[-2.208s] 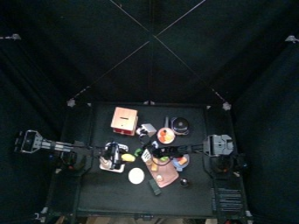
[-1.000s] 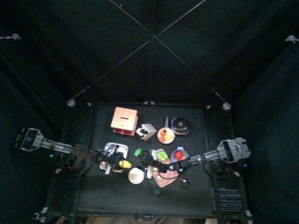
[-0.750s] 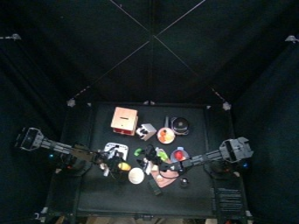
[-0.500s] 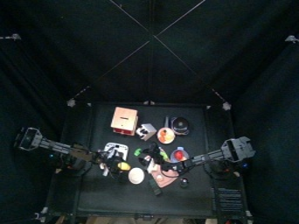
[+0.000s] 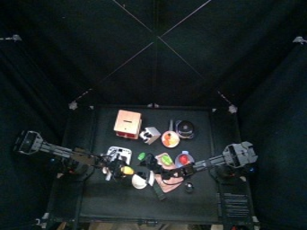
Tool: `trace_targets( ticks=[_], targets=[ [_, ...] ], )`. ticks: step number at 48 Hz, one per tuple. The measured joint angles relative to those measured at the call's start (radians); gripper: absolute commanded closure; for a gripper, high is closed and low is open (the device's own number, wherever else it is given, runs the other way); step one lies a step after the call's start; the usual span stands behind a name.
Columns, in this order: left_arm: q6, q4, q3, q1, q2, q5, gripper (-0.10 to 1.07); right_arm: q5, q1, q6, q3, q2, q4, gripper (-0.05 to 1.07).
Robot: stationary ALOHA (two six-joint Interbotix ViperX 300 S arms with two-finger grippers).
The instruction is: Grab corn husk with both hands
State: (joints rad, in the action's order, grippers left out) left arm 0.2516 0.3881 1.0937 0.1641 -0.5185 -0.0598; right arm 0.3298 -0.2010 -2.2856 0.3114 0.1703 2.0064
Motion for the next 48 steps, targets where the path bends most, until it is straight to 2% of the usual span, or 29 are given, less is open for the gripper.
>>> trace_targets(
  ticks=[9, 48],
  targets=[
    [0.000, 0.000, 0.002, 0.000, 0.000, -0.009, 0.21, -0.006, 0.000, 0.000, -0.026, 0.054, 0.074, 0.21],
    [0.000, 0.000, 0.002, -0.005, 0.000, -0.029, 0.21, -0.014, 0.025, 0.003, -0.087, 0.107, 0.078, 0.20]
  ],
)
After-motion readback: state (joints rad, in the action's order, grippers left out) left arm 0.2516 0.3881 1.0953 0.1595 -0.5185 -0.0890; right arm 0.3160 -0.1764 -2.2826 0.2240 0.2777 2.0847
